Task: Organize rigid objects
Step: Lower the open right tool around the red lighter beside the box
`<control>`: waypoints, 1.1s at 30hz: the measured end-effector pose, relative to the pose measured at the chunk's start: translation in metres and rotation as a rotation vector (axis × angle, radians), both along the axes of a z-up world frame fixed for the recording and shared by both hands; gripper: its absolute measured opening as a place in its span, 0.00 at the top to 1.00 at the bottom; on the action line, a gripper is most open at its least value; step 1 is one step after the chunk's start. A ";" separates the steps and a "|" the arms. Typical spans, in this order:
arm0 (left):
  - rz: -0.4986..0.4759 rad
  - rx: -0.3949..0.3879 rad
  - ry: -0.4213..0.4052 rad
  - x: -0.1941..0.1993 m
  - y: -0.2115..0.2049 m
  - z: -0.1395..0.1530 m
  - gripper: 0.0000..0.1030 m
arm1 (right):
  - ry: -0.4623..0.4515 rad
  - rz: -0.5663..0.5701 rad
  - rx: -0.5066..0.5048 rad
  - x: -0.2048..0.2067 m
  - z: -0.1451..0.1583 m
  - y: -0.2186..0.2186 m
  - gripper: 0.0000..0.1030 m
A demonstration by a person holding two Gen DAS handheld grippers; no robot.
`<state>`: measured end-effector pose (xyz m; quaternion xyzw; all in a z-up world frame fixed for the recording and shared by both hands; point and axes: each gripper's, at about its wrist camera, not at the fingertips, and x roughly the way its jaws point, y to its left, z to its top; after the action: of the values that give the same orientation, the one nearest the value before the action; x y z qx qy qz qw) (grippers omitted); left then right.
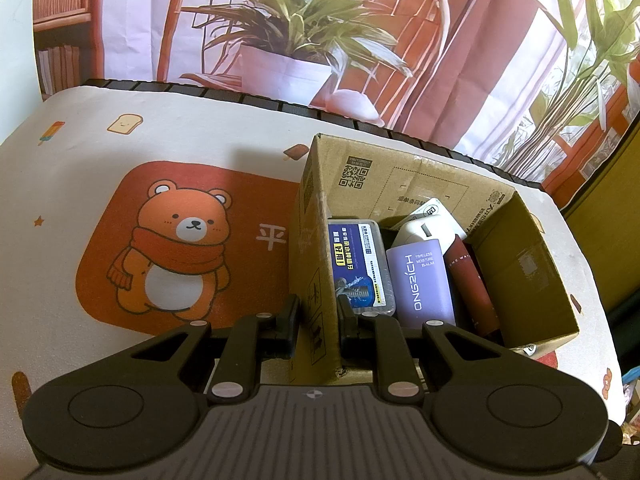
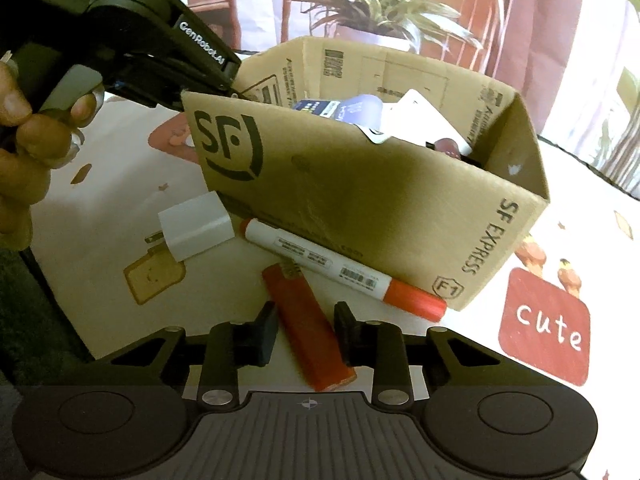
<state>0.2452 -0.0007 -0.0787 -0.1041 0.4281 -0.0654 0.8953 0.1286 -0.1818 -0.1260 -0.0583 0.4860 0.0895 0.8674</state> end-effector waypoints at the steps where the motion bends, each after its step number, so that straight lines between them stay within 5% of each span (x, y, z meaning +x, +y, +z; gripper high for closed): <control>1: 0.000 0.000 0.000 0.000 0.001 0.000 0.81 | 0.003 -0.005 0.003 0.000 0.000 -0.001 0.73; 33: 0.000 0.001 0.000 0.000 0.000 0.000 0.81 | -0.007 -0.056 0.055 -0.005 0.004 -0.008 0.78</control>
<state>0.2455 -0.0002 -0.0785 -0.1036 0.4282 -0.0653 0.8953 0.1236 -0.1896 -0.1221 -0.0212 0.4818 0.0783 0.8725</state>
